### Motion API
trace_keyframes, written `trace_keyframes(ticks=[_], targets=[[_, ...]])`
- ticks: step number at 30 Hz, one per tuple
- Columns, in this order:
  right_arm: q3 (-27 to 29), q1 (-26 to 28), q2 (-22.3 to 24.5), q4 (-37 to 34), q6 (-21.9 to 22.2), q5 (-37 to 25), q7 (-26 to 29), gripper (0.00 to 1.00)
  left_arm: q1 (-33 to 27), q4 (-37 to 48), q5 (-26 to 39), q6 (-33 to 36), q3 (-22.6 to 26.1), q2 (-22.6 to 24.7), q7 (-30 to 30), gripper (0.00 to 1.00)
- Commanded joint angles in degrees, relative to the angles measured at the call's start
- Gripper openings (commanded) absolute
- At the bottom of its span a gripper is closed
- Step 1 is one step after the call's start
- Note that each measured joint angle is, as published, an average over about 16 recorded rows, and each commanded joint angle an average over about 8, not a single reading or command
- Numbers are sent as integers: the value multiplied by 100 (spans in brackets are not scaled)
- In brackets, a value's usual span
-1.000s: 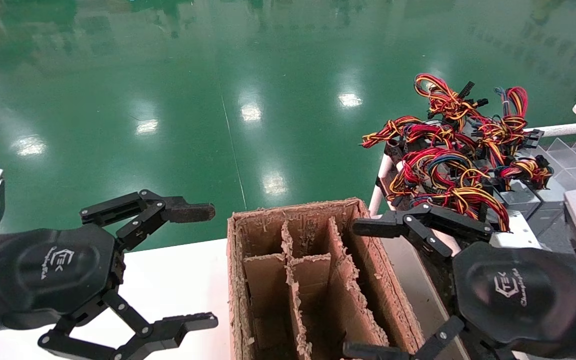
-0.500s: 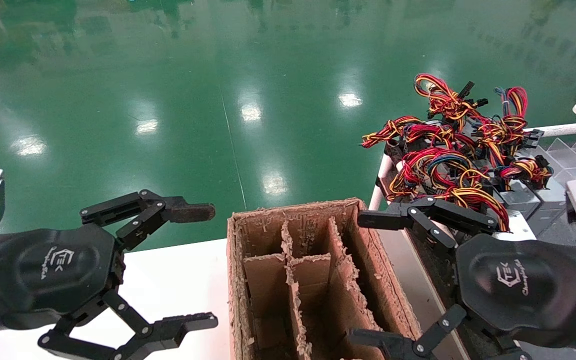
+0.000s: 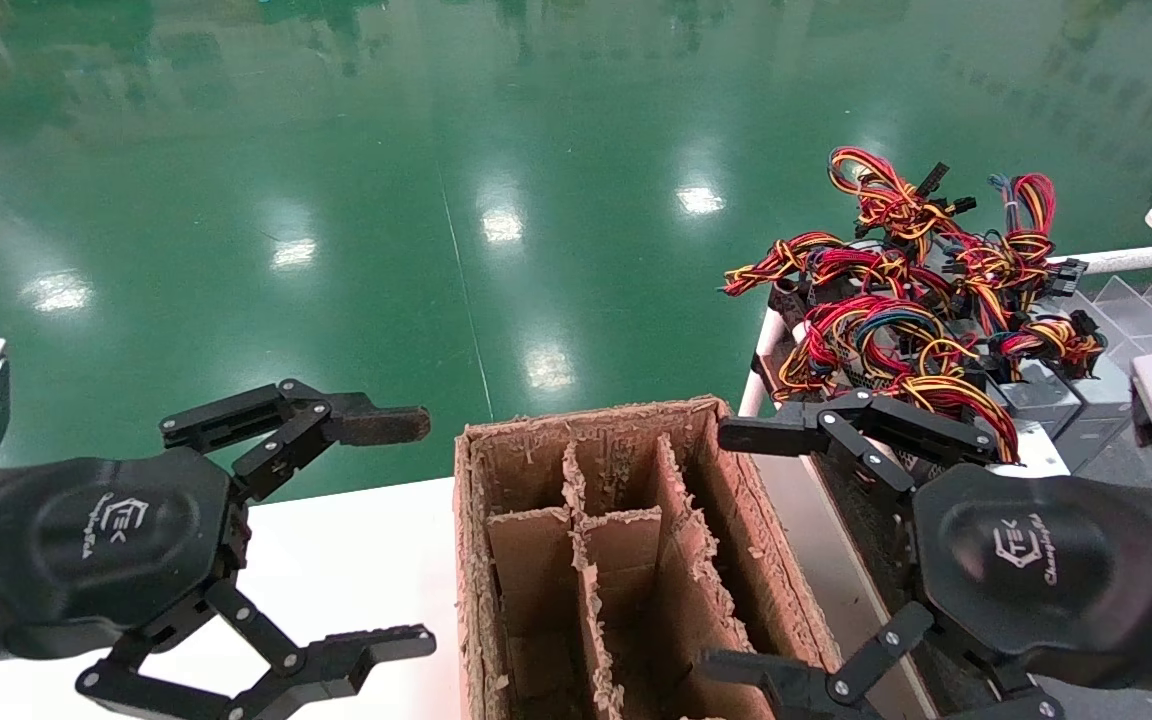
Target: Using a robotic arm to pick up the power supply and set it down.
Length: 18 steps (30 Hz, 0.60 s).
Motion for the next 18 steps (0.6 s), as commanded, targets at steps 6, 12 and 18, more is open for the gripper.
trace_keyframes(ticks=[6,12,18], targets=[[-4,6,0,-12,-2,-3,-2,100,0,0,0,0,0,0,0,100],[-6,8,0,-16,-5,-5,-5,100,0,0,1,0,0,0,0,100],[-9,10,0,-19,-6,-8,-6,100,0,0,3,0,0,0,0,100]])
